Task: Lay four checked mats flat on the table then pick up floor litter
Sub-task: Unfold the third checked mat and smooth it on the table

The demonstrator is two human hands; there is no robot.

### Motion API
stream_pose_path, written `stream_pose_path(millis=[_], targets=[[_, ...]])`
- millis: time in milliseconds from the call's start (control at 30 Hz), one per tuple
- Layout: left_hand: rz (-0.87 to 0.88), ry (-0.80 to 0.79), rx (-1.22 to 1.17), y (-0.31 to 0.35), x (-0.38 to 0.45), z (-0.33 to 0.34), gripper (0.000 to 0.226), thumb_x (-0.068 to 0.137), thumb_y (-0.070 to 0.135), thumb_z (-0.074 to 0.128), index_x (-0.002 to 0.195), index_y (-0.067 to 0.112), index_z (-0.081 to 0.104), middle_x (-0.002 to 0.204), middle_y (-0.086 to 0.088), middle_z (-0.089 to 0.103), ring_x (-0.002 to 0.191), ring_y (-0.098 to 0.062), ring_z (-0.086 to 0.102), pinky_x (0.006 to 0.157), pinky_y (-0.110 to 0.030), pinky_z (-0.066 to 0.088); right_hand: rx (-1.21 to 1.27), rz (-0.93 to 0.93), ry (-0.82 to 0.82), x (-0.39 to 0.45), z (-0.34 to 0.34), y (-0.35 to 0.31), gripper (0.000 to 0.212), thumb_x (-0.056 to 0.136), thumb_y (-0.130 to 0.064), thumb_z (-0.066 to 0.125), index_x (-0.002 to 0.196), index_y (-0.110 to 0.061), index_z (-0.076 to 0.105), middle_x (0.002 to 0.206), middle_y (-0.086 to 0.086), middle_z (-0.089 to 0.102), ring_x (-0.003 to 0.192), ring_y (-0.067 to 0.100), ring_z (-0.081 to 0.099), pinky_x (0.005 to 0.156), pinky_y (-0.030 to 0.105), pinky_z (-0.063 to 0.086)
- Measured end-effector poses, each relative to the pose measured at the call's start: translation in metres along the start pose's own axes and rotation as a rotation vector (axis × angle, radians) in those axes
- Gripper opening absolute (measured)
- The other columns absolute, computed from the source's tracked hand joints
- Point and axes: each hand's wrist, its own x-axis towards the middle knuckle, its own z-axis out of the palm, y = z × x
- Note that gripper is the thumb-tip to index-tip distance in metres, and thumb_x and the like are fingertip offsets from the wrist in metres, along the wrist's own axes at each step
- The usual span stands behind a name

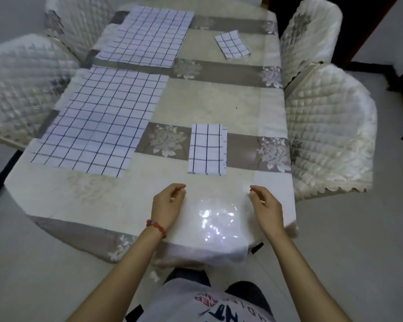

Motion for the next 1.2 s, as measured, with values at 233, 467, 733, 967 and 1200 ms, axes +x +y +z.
stream_pose_path(millis=[233,467,733,967,1200], targets=[[-0.076,0.009,0.199,0.024,0.099,0.031,0.03,0.089,0.015,0.054,0.114,0.0,0.058,0.117,-0.021,0.059,0.108,-0.03,0.054,0.09,-0.029,0.041,-0.257,-0.052,-0.059,0.064,0.032,-0.03,0.031,0.095,-0.016,0.043,0.123,-0.008,0.054,0.126,0.009,0.055,0.118,0.025,0.049,0.095,0.031,0.038],[-0.253,0.023,0.287,0.039,0.127,0.061,0.048,0.084,0.022,0.063,0.123,0.001,0.045,0.127,-0.02,0.048,0.111,-0.035,0.053,0.086,-0.039,0.046,-0.398,-0.093,-0.116,0.087,0.037,-0.031,0.034,0.091,-0.016,0.042,0.123,-0.014,0.054,0.127,0.003,0.054,0.121,0.018,0.042,0.087,0.025,0.035],[-0.11,0.022,0.151,0.043,0.126,0.054,0.046,0.084,0.009,0.06,0.053,0.017,0.028,0.056,0.002,0.03,0.068,-0.019,0.036,0.043,-0.014,0.023,-0.18,-0.017,-0.148,0.101,0.032,-0.04,0.028,0.093,-0.015,0.046,0.119,-0.012,0.057,0.115,0.007,0.061,0.108,0.021,0.055,0.092,0.03,0.044],[-0.083,-0.025,-0.238,0.045,0.1,0.033,0.013,0.082,0.003,0.064,0.071,0.008,0.062,0.06,0.012,0.057,0.06,0.0,0.048,0.061,-0.009,0.042,0.351,0.242,-0.21,0.111,0.03,-0.067,0.011,0.088,-0.023,0.06,0.098,-0.024,0.064,0.083,-0.017,0.068,0.075,-0.005,0.066,0.065,0.007,0.047],[-0.249,0.079,-0.142,0.051,0.081,0.041,0.04,0.08,0.013,0.068,0.118,0.011,0.054,0.113,-0.012,0.06,0.104,-0.021,0.055,0.089,-0.027,0.041,0.342,0.121,-0.159,0.109,0.029,-0.084,0.043,0.087,-0.012,0.06,0.051,-0.016,0.037,0.048,-0.002,0.037,0.041,0.005,0.034,0.042,0.011,0.03]])
